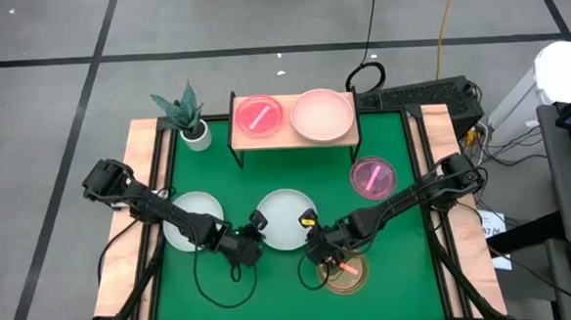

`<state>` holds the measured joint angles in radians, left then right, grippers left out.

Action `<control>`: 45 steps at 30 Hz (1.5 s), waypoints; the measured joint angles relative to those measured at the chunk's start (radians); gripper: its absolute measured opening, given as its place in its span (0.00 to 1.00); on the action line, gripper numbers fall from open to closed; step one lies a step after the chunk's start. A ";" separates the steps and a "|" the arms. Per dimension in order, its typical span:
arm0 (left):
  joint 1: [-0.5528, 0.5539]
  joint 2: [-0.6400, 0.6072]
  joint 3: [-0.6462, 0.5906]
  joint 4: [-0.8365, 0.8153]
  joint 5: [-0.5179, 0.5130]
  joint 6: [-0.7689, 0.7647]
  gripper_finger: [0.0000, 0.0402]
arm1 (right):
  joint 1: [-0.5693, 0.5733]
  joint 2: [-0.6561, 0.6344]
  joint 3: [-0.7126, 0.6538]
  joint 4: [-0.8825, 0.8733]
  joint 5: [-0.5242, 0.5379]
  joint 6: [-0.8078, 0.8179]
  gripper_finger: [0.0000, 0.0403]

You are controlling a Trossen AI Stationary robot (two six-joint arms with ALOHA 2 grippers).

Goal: Place and stack plates onto a shelf
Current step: Stack the right gray plate on top of the pink plate on the shelf

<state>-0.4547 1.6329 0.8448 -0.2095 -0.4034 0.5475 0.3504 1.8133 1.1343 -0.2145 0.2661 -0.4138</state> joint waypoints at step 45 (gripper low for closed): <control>-0.304 -0.029 0.000 0.123 -0.484 -0.840 0.70 | -0.187 -0.249 0.439 -0.806 0.132 0.145 0.00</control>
<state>-0.7582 1.6043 0.8448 -0.0868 -0.8875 -0.2925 0.1637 1.5643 1.5731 -1.0208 0.3977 -0.2683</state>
